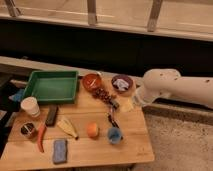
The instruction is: Place apple in plastic cup
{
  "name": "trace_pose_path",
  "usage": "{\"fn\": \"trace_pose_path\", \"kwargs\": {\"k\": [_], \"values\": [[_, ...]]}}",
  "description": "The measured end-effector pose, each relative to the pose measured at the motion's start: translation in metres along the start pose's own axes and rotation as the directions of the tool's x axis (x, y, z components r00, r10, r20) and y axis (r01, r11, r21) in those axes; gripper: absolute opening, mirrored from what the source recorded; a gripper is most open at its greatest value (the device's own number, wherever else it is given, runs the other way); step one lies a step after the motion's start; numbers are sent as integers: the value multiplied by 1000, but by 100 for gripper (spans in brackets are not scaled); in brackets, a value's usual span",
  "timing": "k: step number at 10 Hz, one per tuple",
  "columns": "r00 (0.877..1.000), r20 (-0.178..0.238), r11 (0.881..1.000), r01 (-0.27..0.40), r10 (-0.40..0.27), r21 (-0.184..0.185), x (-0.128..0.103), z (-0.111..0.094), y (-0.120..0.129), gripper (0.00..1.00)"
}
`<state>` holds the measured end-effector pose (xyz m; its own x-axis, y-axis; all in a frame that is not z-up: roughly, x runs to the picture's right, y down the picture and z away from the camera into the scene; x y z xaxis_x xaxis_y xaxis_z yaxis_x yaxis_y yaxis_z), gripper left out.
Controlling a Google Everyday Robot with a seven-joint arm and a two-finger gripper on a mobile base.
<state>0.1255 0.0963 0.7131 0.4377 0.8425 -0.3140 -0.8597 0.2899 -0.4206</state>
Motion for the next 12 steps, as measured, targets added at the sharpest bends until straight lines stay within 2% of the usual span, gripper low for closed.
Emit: {"fn": "trace_pose_path", "kwargs": {"k": [2, 7, 10, 12], "values": [[997, 1, 997, 76, -76, -30, 4, 2, 35, 75], [994, -11, 994, 106, -106, -29, 4, 6, 42, 75], [983, -48, 983, 172, -175, -58, -8, 40, 85, 75], [968, -91, 971, 229, -235, -72, -9, 71, 124, 75]]}}
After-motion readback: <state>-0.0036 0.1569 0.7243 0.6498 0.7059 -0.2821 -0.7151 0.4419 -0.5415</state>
